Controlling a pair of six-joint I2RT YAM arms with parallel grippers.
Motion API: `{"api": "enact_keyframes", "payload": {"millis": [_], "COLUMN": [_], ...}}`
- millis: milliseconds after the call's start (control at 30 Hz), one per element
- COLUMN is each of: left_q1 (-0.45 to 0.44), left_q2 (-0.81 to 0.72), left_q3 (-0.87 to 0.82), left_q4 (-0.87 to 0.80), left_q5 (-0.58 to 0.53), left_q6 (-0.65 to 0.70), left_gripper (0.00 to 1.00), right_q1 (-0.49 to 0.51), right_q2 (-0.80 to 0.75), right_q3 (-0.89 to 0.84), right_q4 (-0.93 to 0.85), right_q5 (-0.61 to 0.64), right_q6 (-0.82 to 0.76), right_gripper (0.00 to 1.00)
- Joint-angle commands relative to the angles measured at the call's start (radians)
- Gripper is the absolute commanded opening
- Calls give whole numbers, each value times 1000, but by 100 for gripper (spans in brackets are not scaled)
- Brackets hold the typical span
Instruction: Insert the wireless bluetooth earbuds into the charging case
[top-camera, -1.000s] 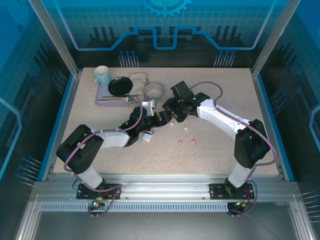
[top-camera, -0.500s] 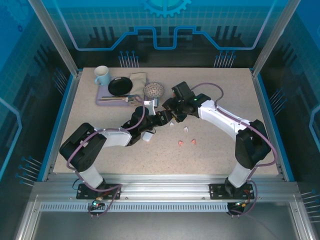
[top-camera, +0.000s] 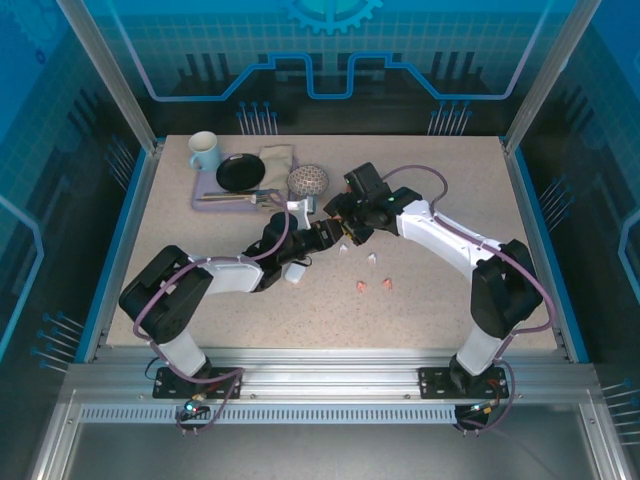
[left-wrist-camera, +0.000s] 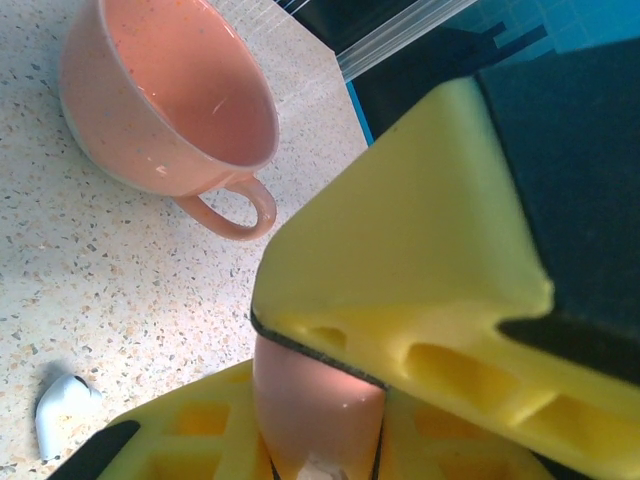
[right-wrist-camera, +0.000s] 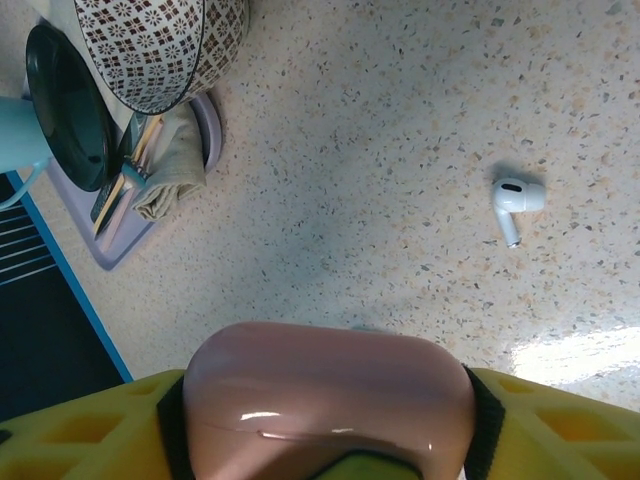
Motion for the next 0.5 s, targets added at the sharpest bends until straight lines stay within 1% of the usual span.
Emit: {"api": "enact_keyframes", "payload": {"millis": [0,33,100,167,267,367,433,467], "left_q1": [-1,-1,-1,-2,5,27,51,60], "left_q2": [-25,-29,-42,-61,-98,-134,-145,-149], "left_q3": [37,37,39,39,55,98,138,156], "left_q4": [-1,-9,-46,-87,-188,-317,-417,-459], "left_q5": [-18,-14,-8,9,70,191,323,367], "left_q6": [24,27,37,53,93,148,191,213], "left_gripper": [12,11,11,10,8,7,7,8], "right_q1": [-19,-31,-58,-95,-158,-211,-237,-246], "right_q2": [-41,-48,-75,-112,-178,-237,-275,-293], "right_q3": [-4,0,-10,-25,-55,-107,-166,-197], "right_q4": [-2,-3,16,28,34,61,99,138], "right_q5": [-19,-19,-20,-17,-28,-49,-63,-84], "right_q6": [-10,-14,-24,-37,-114,-256,-382,-450], "right_gripper": [78,82,85,87,89,90,91,90]}}
